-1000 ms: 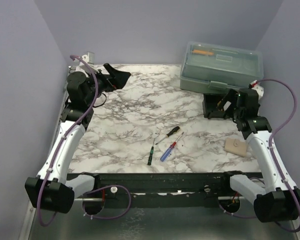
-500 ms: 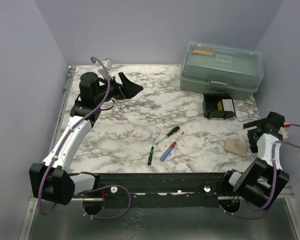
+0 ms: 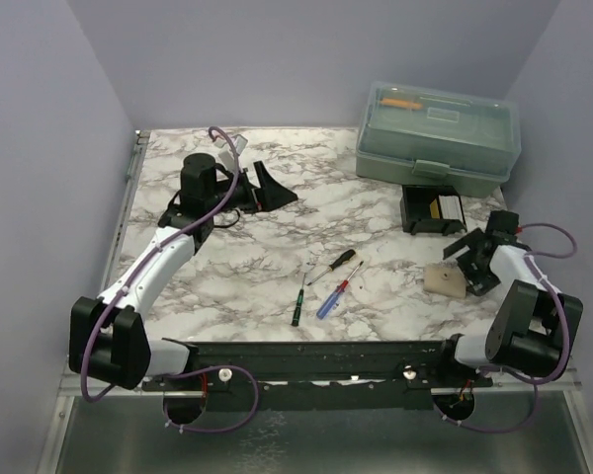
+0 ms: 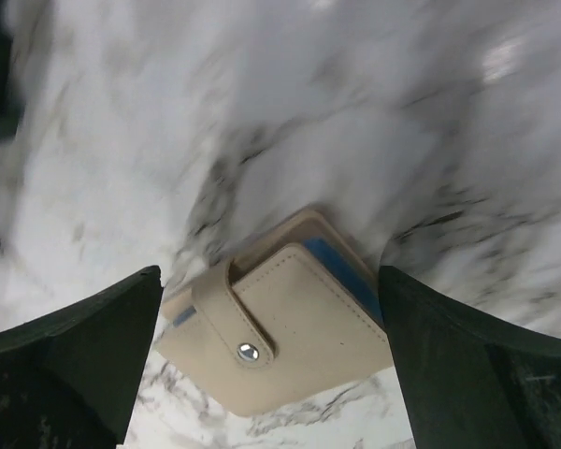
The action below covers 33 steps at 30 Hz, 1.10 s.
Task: Put the credit cards into the card holder
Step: Move the card holder to the center of the board.
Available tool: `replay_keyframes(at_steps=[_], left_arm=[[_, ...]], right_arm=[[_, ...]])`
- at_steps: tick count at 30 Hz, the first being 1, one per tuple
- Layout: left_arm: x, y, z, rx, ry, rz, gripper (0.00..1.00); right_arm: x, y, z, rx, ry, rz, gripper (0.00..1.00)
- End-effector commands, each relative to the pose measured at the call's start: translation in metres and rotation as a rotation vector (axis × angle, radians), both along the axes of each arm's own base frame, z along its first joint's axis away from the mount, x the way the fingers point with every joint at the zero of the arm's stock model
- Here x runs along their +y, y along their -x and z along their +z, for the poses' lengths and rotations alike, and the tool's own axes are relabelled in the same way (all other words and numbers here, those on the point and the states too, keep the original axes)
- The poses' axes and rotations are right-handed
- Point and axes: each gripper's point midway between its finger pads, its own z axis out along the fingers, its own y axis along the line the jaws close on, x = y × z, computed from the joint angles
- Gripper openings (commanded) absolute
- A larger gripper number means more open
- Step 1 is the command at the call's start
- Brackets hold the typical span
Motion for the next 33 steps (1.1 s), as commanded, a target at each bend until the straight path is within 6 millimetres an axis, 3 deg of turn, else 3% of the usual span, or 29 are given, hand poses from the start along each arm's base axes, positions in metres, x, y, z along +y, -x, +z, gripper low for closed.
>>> replay_keyframes(at_steps=[1, 3, 7, 11, 16, 19, 22, 26, 28, 31, 33], left_arm=[[-0.023, 0.01, -0.009, 0.055, 0.038, -0.078, 0.99], [-0.035, 0.012, -0.019, 0.112, 0.041, -0.068, 0.98], [-0.079, 0.032, -0.047, 0.222, 0.048, -0.112, 0.93], [-0.131, 0.052, -0.075, 0.305, 0.036, -0.182, 0.88], [-0.183, 0.066, -0.093, 0.388, 0.047, -0.242, 0.79], [-0.208, 0.073, -0.112, 0.458, 0.048, -0.264, 0.69], [-0.23, 0.081, -0.131, 0.534, 0.054, -0.299, 0.62], [-0.243, 0.083, -0.159, 0.631, 0.04, -0.293, 0.59], [-0.243, 0.081, -0.172, 0.662, 0.03, -0.262, 0.57], [-0.237, 0.075, -0.19, 0.688, 0.009, -0.176, 0.55], [-0.232, 0.072, -0.201, 0.705, -0.001, -0.12, 0.53]], right_arm=[[0.069, 0.001, -0.005, 0.042, -0.091, 0.181, 1.0], [0.098, 0.003, -0.002, 0.048, -0.096, 0.27, 1.0], [0.143, 0.007, 0.009, 0.004, -0.143, 0.449, 1.0], [0.114, -0.006, 0.021, -0.019, 0.018, 0.418, 1.0], [0.096, -0.039, 0.031, -0.102, 0.029, 0.427, 0.96], [0.103, -0.052, 0.028, -0.133, -0.015, 0.506, 0.81], [0.115, -0.05, 0.021, -0.151, -0.068, 0.563, 0.62], [0.144, -0.035, 0.017, -0.203, -0.201, 0.634, 0.55], [0.152, -0.025, 0.015, -0.206, -0.249, 0.628, 0.54], [0.162, -0.012, 0.014, -0.218, -0.314, 0.599, 0.44], [0.166, -0.006, 0.011, -0.23, -0.346, 0.579, 0.43]])
